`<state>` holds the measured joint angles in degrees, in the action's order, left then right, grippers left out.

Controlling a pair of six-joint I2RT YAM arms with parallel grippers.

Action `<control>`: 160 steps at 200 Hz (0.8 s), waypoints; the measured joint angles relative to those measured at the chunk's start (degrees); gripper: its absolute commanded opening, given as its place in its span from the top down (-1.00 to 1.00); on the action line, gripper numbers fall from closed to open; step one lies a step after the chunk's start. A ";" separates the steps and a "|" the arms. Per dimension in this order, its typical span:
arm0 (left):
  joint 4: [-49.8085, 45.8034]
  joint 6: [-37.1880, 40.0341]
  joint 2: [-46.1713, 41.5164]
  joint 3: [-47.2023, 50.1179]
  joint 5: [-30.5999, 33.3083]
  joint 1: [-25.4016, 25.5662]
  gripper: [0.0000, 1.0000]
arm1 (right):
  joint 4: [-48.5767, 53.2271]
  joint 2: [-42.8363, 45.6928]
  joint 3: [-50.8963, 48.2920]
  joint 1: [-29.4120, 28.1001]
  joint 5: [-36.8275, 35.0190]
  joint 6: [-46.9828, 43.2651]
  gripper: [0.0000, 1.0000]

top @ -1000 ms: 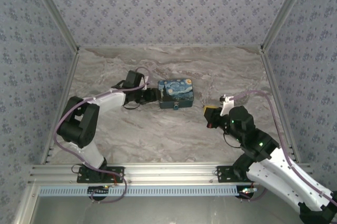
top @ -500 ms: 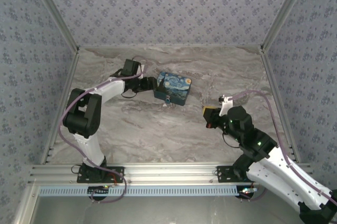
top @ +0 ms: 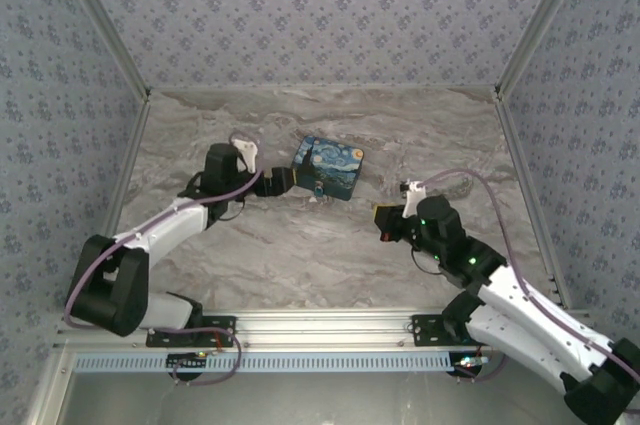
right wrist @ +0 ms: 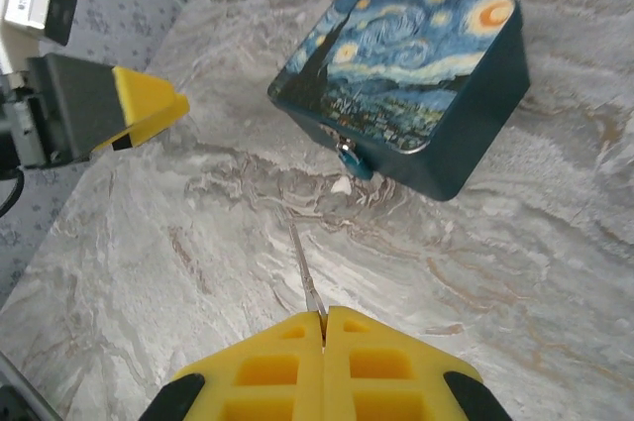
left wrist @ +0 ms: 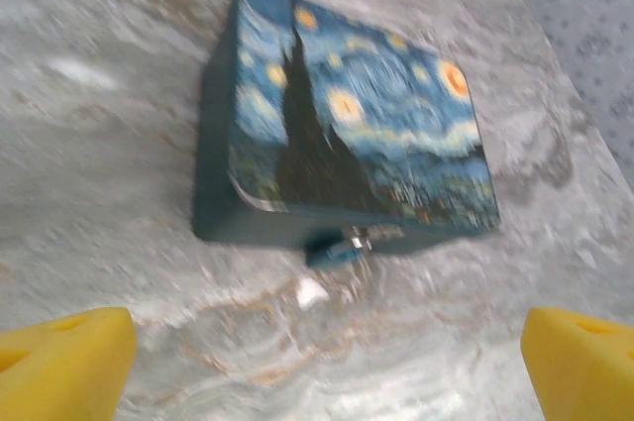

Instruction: Unlock a padlock with a key

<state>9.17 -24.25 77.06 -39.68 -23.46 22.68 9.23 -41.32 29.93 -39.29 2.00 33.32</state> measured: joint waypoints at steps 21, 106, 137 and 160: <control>3.23 -0.72 -0.31 4.72 -2.34 3.06 -0.99 | -5.51 -4.44 -1.01 1.86 4.24 0.81 1.00; 22.88 -4.87 15.50 7.10 -7.93 6.32 -0.92 | -38.18 -30.86 -2.27 14.53 23.12 9.35 1.00; 29.68 -6.93 21.55 6.23 -9.44 6.21 -0.87 | -42.88 -39.21 2.80 14.67 25.46 9.79 1.00; 32.04 -7.45 23.28 5.57 -9.57 6.23 -0.87 | -45.72 -43.63 5.60 14.75 25.59 9.79 1.00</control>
<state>41.21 -31.70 100.33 -34.11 -33.04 28.91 -36.49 -84.95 35.53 -24.53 27.59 43.11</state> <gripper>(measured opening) 0.934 0.058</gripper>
